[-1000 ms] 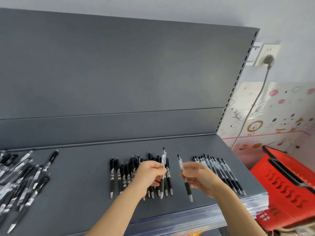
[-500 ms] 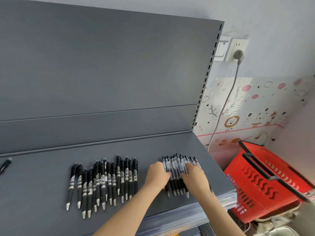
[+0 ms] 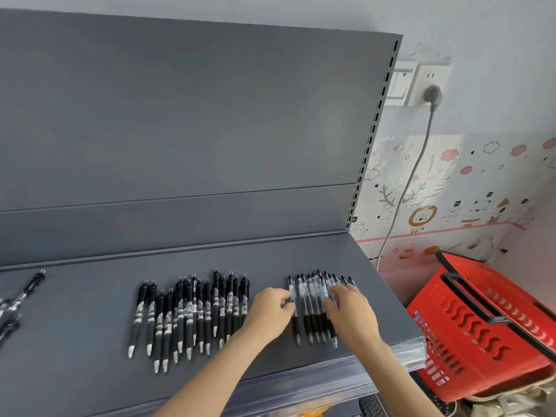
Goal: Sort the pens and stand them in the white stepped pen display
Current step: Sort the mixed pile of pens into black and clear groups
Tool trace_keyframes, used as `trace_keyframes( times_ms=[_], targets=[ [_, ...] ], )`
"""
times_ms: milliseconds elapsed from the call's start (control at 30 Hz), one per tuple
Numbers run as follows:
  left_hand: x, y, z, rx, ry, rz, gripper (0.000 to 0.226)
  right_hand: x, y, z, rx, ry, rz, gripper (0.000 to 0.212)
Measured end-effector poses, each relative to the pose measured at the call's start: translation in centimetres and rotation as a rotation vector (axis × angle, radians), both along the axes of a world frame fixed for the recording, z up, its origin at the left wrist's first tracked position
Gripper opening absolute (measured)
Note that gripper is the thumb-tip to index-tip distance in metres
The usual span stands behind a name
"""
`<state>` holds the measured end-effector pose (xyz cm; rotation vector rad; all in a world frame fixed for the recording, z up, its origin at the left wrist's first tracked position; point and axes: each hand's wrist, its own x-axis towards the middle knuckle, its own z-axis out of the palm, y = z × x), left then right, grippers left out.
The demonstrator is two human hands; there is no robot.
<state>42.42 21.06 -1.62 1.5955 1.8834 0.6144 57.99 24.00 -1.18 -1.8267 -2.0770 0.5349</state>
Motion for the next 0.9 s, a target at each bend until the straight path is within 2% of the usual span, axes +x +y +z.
trace_keyframes(
  times_ms=[67, 167, 433, 600, 700, 900],
  targets=[
    [-1.3, -1.3, 0.5, 0.104, 0.048, 0.008, 0.029, -1.2, -0.5, 0.4, 0.024, -0.039, 0.089, 0.030],
    [-4.5, -3.4, 0.9, 0.201, 0.138, 0.062, 0.036, -4.1, -1.8, 0.3, 0.062, -0.087, 0.254, 0.043],
    [-14.2, -9.5, 1.6, 0.168, 0.230, 0.308, 0.037, -12.6, -4.2, 0.1, 0.081, -0.134, 0.439, 0.042],
    [-20.3, -13.3, 0.9, 0.150, 0.234, 0.406, 0.034, -14.9, -3.9, 0.4, 0.085, -0.280, 0.215, 0.026],
    [-22.7, -14.0, 0.6, 0.137, 0.217, 0.397, 0.033, -15.1, -4.0, -0.4, -0.006, -0.241, 0.106, 0.025],
    [-23.6, -12.1, 1.2, 0.157, 0.232, 0.262, 0.035, -17.0, -6.2, -1.3, 0.018, -0.246, 0.085, 0.022]
  ],
)
